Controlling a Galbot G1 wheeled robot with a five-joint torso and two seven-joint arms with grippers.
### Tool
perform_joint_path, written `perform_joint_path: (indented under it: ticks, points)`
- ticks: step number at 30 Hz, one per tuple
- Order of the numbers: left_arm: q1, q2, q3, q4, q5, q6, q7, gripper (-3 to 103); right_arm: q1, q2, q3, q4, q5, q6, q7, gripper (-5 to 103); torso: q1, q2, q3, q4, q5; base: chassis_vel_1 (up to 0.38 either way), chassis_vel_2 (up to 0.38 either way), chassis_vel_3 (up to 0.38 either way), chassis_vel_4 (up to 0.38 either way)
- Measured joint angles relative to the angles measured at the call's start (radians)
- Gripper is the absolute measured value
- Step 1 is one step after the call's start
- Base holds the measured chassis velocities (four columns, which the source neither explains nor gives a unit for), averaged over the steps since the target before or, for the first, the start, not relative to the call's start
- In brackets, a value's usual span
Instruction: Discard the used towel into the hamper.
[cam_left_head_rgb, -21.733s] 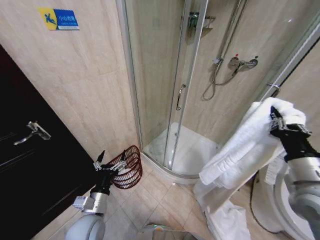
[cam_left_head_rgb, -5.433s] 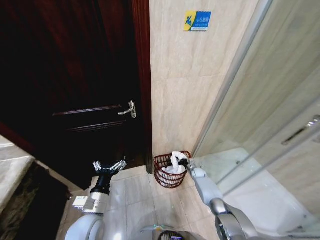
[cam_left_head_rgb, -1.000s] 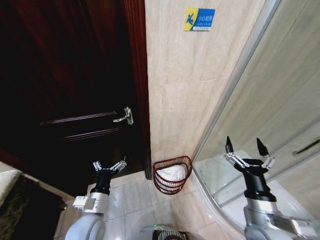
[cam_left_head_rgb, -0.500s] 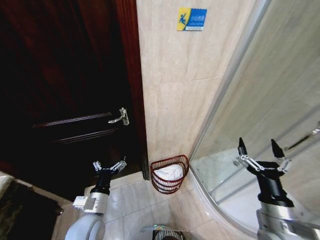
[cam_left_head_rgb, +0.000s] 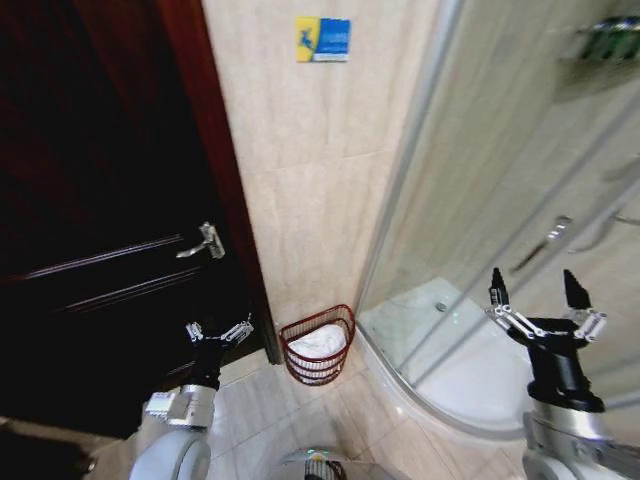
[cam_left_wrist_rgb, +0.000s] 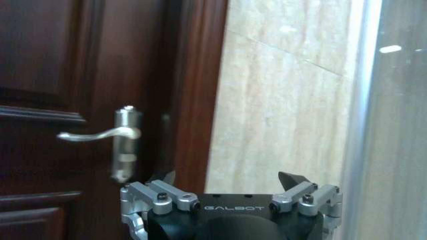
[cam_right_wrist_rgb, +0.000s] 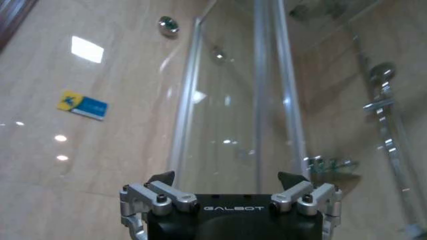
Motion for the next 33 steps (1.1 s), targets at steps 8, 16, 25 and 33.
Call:
perform_joint_path:
  ticks: [8, 16, 25, 33]
  points:
    - [0.000, 0.000, 0.000, 0.000, 0.000, 0.000, 0.000, 100, 0.003, -0.010, -0.005, 0.013, -0.039, -0.012, 0.069, 100, 0.000, 0.000, 0.000, 0.0003, -0.0002, -0.038, -0.034, -0.033, -0.034]
    - [0.000, 0.000, 0.000, 0.000, 0.000, 0.000, 0.000, 100, 0.010, -0.025, -0.004, 0.013, -0.062, -0.044, 0.138, 100, 0.000, 0.000, 0.000, 0.0003, -0.0002, -0.066, -0.079, -0.095, -0.091]
    - [0.000, 0.000, 0.000, 0.000, 0.000, 0.000, 0.000, 100, 0.050, -0.036, -0.033, 0.014, -0.096, -0.044, 0.300, 100, 0.000, 0.000, 0.000, 0.0003, 0.0000, -0.109, -0.114, -0.111, -0.111]
    - [0.000, 0.000, 0.000, 0.000, 0.000, 0.000, 0.000, 100, 0.049, -0.038, -0.025, 0.014, -0.099, -0.031, 0.307, 100, 0.000, 0.000, 0.000, 0.0002, -0.0001, -0.128, -0.130, -0.126, -0.125]
